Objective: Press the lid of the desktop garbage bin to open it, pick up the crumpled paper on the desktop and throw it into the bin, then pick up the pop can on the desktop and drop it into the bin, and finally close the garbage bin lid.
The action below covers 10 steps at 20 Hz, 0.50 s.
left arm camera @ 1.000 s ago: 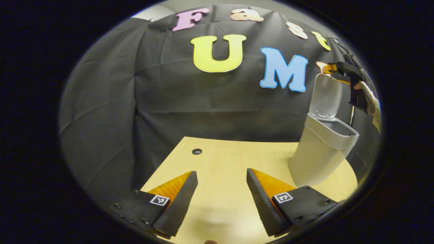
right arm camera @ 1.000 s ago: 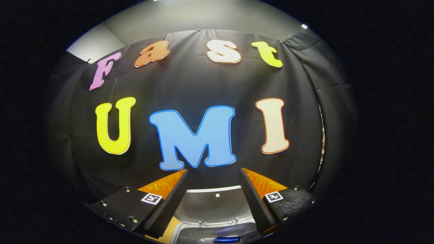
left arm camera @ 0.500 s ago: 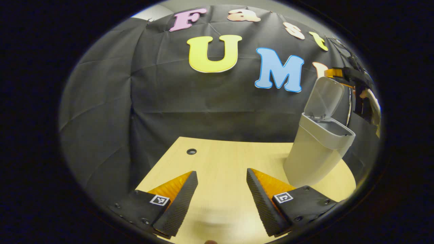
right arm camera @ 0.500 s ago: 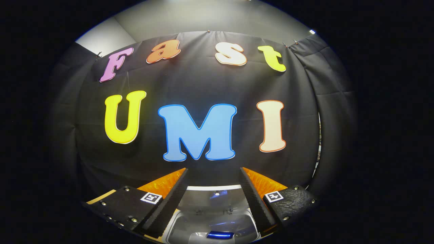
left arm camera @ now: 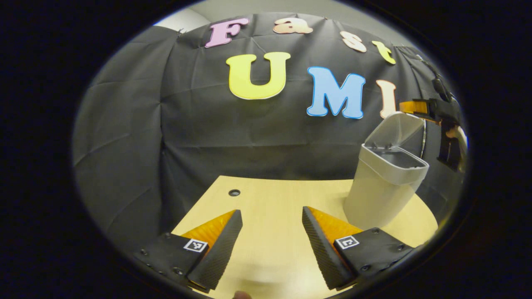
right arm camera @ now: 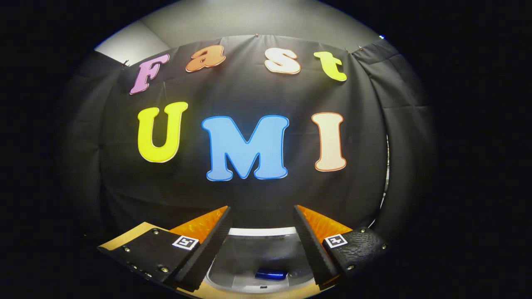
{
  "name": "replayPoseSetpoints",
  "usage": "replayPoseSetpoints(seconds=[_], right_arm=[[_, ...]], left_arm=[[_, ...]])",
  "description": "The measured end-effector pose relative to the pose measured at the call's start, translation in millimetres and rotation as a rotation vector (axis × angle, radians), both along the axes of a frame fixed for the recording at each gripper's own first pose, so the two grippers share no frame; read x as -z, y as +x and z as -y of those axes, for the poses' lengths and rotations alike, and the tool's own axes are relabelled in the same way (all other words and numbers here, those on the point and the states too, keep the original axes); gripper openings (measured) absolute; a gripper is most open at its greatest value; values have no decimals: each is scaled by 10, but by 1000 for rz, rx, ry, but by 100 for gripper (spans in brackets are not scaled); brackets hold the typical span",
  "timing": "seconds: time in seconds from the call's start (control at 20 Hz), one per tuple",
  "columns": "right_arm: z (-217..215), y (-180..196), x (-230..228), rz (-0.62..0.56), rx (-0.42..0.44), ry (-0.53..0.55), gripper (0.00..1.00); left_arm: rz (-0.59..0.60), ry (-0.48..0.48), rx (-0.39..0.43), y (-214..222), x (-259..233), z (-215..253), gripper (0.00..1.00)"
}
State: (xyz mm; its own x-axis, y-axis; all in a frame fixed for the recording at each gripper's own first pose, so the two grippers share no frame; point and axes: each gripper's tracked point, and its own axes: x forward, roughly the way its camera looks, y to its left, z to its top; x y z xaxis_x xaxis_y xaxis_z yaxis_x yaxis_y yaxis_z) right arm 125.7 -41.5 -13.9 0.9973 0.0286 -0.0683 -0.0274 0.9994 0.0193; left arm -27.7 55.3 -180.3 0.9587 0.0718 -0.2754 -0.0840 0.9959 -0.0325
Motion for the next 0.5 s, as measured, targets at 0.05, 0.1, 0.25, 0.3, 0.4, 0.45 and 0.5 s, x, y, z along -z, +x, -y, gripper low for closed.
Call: replayPoseSetpoints(seconds=[0.05, 0.1, 0.25, 0.3, 0.4, 0.45, 0.5], right_arm=[[5, -41, 76, -18, -4, 0, 95], [4, -81, 147, -38, -9, 4, 95], [-2, -156, 420, -116, -14, 13, 95], [-7, -174, 515, -145, -16, 10, 95], [-27, -190, 626, -170, -21, 5, 95], [-39, -204, 682, -181, -25, 0, 95], [-41, -212, 733, -191, -27, -1, 95]], left_arm=[[2, -1, -4, -23, -7, -1, 96], [4, -2, -9, -39, -15, -14, 96], [11, -5, -21, -85, -45, -24, 96], [15, -5, -24, -100, -47, -27, 96], [24, 1, -35, -130, -73, -42, 96], [25, 4, -40, -134, -86, -46, 96], [25, 5, -42, -146, -79, -46, 96]])
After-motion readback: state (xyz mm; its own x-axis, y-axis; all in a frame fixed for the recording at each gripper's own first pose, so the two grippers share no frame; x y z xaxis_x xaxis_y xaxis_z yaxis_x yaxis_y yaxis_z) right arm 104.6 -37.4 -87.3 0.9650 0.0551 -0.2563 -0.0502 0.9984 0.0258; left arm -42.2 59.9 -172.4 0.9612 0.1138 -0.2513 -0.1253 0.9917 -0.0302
